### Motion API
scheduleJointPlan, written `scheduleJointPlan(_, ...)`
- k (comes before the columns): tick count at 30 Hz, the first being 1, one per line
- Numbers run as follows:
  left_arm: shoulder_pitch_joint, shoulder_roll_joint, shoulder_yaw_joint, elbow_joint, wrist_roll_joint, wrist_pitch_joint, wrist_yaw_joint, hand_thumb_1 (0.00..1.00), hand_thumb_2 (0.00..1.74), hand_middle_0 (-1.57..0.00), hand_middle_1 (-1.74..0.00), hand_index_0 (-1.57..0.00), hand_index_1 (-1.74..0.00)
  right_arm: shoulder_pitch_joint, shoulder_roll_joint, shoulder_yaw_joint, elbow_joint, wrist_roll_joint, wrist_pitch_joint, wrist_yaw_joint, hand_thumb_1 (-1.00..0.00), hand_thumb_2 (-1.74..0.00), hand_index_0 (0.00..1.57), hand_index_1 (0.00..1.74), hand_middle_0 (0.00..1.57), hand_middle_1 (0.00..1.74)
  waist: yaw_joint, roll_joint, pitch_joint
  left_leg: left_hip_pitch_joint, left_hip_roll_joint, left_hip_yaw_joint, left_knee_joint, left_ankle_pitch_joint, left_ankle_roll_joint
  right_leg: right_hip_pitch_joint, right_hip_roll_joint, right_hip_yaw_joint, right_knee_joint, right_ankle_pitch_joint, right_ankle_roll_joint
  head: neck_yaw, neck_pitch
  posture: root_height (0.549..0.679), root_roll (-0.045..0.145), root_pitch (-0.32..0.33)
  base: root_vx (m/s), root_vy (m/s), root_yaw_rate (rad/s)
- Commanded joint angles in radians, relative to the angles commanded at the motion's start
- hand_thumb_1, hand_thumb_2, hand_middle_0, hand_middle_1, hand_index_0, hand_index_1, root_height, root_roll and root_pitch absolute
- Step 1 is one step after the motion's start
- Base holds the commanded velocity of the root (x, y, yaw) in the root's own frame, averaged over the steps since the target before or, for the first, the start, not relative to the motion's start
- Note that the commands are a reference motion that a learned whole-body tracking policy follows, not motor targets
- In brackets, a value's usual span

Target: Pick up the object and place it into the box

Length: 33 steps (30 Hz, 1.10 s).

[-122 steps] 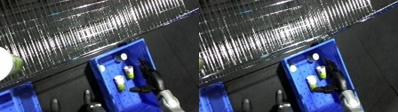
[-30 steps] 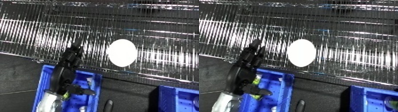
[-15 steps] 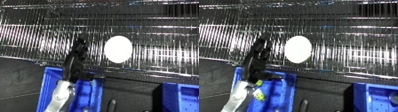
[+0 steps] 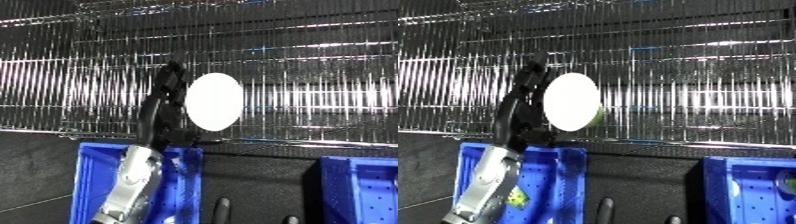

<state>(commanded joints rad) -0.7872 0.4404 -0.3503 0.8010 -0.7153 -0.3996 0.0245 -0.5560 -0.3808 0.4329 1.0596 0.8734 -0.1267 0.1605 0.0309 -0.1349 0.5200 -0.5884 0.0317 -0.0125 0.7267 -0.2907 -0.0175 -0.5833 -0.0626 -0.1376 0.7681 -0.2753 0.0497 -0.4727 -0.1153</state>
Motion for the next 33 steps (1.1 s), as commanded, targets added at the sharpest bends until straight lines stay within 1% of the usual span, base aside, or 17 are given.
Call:
scheduleJointPlan(7,-0.044,-0.005,-0.015,0.007,0.001,0.022,-0.001,0.35,0.61,-0.55,-0.61,-0.55,-0.61,0.004,0.003,0.002,-0.025,0.015,0.005,-0.015,0.00,0.00,0.00,0.00,0.00,0.00,-0.014,-0.005,0.000,0.005,0.002,0.001,-0.001,-0.003,-0.0030,0.003,0.0012,0.006,-0.005,0.001,0.0030,-0.019,0.009,0.631,0.008,0.114,0.006,0.003,-0.025)
scheduleJointPlan(15,-0.076,-0.007,-0.020,0.039,0.001,0.039,-0.008,0.75,1.30,-1.18,-1.30,-1.18,-1.30,0.005,0.008,0.005,-0.026,0.020,-0.002,-0.017,0.00,0.00,0.00,0.00,0.00,0.00,-0.023,-0.007,0.000,0.011,0.004,0.005,-0.014,0.001,-0.0064,0.005,0.0012,0.008,-0.016,0.003,0.0045,-0.035,0.023,0.632,0.010,0.118,-0.012,0.003,-0.005)
scheduleJointPlan(20,-0.073,0.000,-0.015,0.063,0.004,0.038,-0.026,1.00,1.74,-1.57,-1.74,-1.57,-1.74,0.007,0.013,0.005,-0.021,0.019,-0.005,-0.014,0.00,0.00,0.00,0.00,0.00,0.00,-0.021,-0.003,0.000,0.018,0.003,0.005,-0.023,0.004,-0.0081,0.009,-0.0017,0.007,-0.021,0.002,0.0044,-0.040,0.031,0.633,0.013,0.118,-0.015,0.000,0.018)
scheduleJointPlan(23,-0.063,0.012,-0.009,0.073,0.002,0.037,-0.028,1.00,1.74,-1.57,-1.74,-1.57,-1.74,0.011,0.015,0.007,-0.016,0.019,-0.010,-0.012,0.00,0.00,0.00,0.00,0.00,0.00,-0.017,0.004,0.000,0.025,-0.001,0.005,-0.027,0.004,-0.0079,0.014,-0.0055,0.005,-0.022,-0.001,0.0030,-0.040,0.033,0.633,0.015,0.116,-0.013,0.006,0.033)
scheduleJointPlan(27,-0.026,0.034,0.009,0.060,-0.015,0.037,-0.019,1.00,1.74,-1.57,-1.74,-1.57,-1.74,0.028,0.014,-0.001,-0.018,0.018,-0.018,-0.017,0.00,0.00,0.00,0.00,0.00,0.00,-0.006,0.019,0.000,0.033,-0.008,0.001,-0.031,0.006,-0.0079,0.020,-0.0151,0.001,-0.019,-0.007,0.0009,-0.027,0.035,0.634,0.021,0.112,-0.009,0.002,0.088)
scheduleJointPlan(29,0.007,0.045,0.027,0.043,-0.060,0.047,-0.016,1.00,1.74,-1.57,-1.74,-1.57,-1.74,0.040,0.012,-0.008,-0.021,0.018,-0.023,-0.023,0.00,0.00,0.00,0.00,0.00,0.00,0.002,0.029,0.000,0.036,-0.012,-0.003,-0.033,0.007,-0.0079,0.022,-0.0207,-0.002,-0.016,-0.010,-0.0003,-0.025,0.046,0.634,0.024,0.110,0.000,0.001,0.123)
scheduleJointPlan(33,0.099,0.060,0.082,-0.019,-0.211,0.067,-0.065,1.00,1.74,-1.57,-1.74,-1.57,-1.74,0.075,-0.001,-0.027,-0.037,0.021,-0.040,-0.033,0.00,0.00,0.00,0.00,0.00,0.00,0.021,0.050,0.000,0.036,-0.024,-0.011,-0.040,0.010,-0.0050,0.025,-0.0295,-0.011,-0.016,-0.013,-0.0023,-0.007,0.059,0.635,0.027,0.113,-0.010,-0.008,0.128)
